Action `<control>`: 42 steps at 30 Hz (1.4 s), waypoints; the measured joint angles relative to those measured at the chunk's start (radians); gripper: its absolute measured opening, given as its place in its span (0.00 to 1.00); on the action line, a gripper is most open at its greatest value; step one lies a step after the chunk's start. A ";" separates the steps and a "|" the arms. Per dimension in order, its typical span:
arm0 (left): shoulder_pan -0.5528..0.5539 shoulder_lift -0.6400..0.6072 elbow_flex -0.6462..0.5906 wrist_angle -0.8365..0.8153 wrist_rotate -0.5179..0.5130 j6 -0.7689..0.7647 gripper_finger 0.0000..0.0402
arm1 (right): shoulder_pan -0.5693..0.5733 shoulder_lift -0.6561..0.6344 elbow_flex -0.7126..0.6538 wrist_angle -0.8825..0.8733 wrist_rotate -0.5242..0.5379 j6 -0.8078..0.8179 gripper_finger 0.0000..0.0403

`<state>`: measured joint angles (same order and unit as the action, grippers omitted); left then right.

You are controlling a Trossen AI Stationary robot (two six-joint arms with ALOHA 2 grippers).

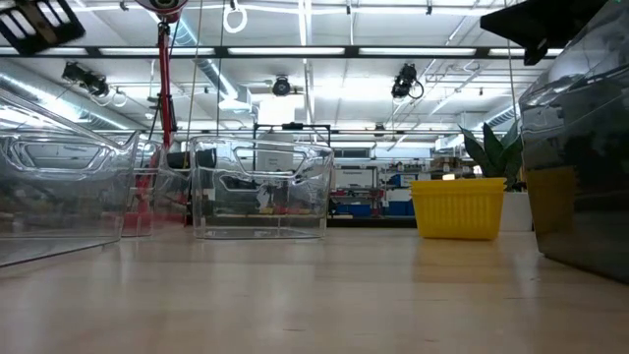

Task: Stack baskets by color
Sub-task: Stack the bottom left transparent bin on the left transparent bin

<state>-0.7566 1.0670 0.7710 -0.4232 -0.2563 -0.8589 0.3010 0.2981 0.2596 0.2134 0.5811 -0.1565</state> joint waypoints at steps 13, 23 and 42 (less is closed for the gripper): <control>-0.135 0.236 0.259 -0.215 -0.002 -0.265 0.10 | -0.017 0.000 0.000 0.083 0.002 -0.063 0.02; -0.152 0.361 0.354 -0.260 0.018 -0.413 0.12 | -0.017 0.003 0.000 0.107 -0.006 -0.089 0.02; -0.140 0.528 0.438 -0.211 0.185 -0.408 0.62 | -0.017 0.003 0.000 0.084 -0.007 -0.092 0.02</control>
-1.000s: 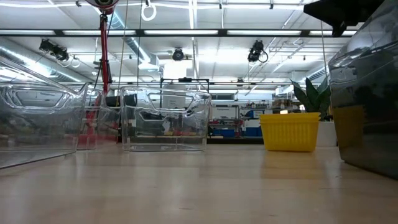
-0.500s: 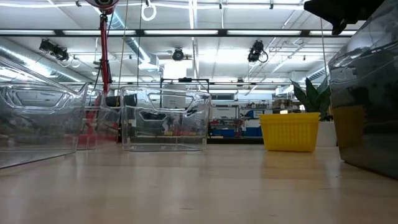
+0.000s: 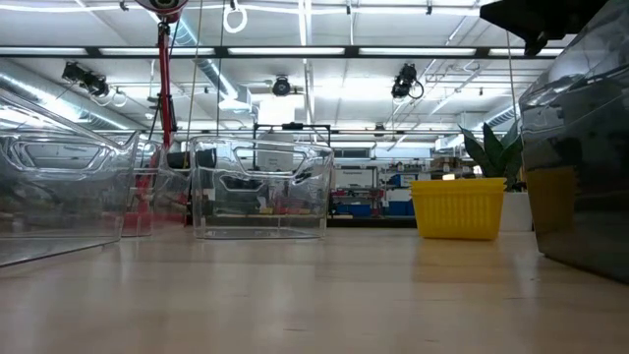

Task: Stack baskets by color
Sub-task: Stack the bottom left transparent bin on the left transparent bin

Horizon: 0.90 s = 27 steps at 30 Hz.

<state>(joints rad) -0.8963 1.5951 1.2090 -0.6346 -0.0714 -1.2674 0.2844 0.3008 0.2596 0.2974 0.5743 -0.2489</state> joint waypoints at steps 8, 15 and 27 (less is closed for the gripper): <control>0.001 0.156 0.143 -0.208 0.012 0.127 0.54 | 0.000 0.000 0.000 0.000 -0.001 0.010 0.02; 0.007 0.217 0.145 -0.214 0.019 0.135 0.48 | 0.000 0.000 0.000 0.000 -0.017 0.010 0.02; 0.028 0.258 0.145 -0.216 0.051 0.128 0.30 | 0.000 0.000 0.000 -0.007 -0.047 0.025 0.02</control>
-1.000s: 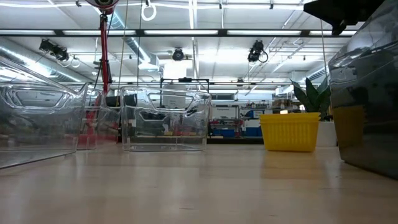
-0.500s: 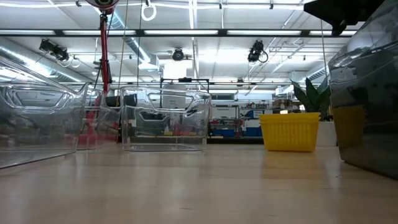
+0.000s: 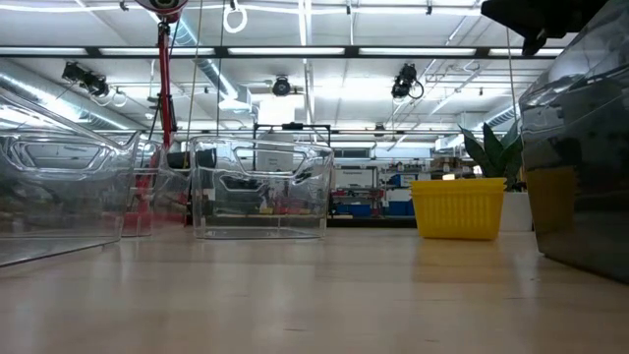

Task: Stack baskets by color
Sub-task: Stack the bottom left transparent bin on the left transparent bin

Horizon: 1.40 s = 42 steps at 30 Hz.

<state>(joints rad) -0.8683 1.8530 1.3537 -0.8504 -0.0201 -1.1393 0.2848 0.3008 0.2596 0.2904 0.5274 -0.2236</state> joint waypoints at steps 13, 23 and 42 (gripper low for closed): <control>0.014 0.000 0.078 -0.122 0.088 0.019 0.03 | 0.000 0.000 0.000 -0.013 0.001 0.015 0.02; 0.004 0.000 0.388 -0.467 0.014 0.051 0.02 | 0.000 0.000 0.000 -0.012 0.001 0.015 0.02; 0.073 -0.032 0.658 -0.717 -0.080 0.140 0.02 | 0.001 0.000 0.000 -0.017 -0.005 0.041 0.02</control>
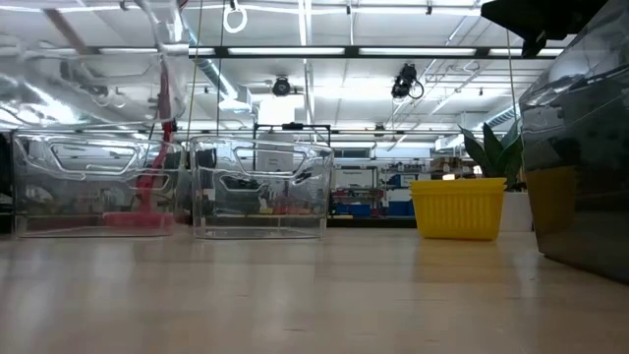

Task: Stack baskets by color
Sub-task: Stack the bottom left transparent bin on the left transparent bin

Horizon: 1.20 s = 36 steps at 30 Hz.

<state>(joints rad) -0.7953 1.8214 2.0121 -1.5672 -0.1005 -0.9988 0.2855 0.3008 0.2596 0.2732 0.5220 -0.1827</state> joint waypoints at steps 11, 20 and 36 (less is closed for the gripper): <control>0.053 -0.090 -0.034 -0.003 -0.061 0.112 0.02 | 0.000 0.001 0.000 -0.041 -0.008 0.030 0.02; 0.089 -0.242 -0.248 -0.006 -0.064 0.102 0.02 | 0.000 0.005 0.000 -0.051 -0.019 0.060 0.02; 0.199 -0.436 -0.531 -0.003 -0.080 0.241 0.02 | -0.013 -0.017 0.000 -0.076 -0.033 0.036 0.02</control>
<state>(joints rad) -0.5960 1.3852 1.4812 -1.5701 -0.1804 -0.7583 0.2729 0.2833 0.2596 0.1972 0.4885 -0.1468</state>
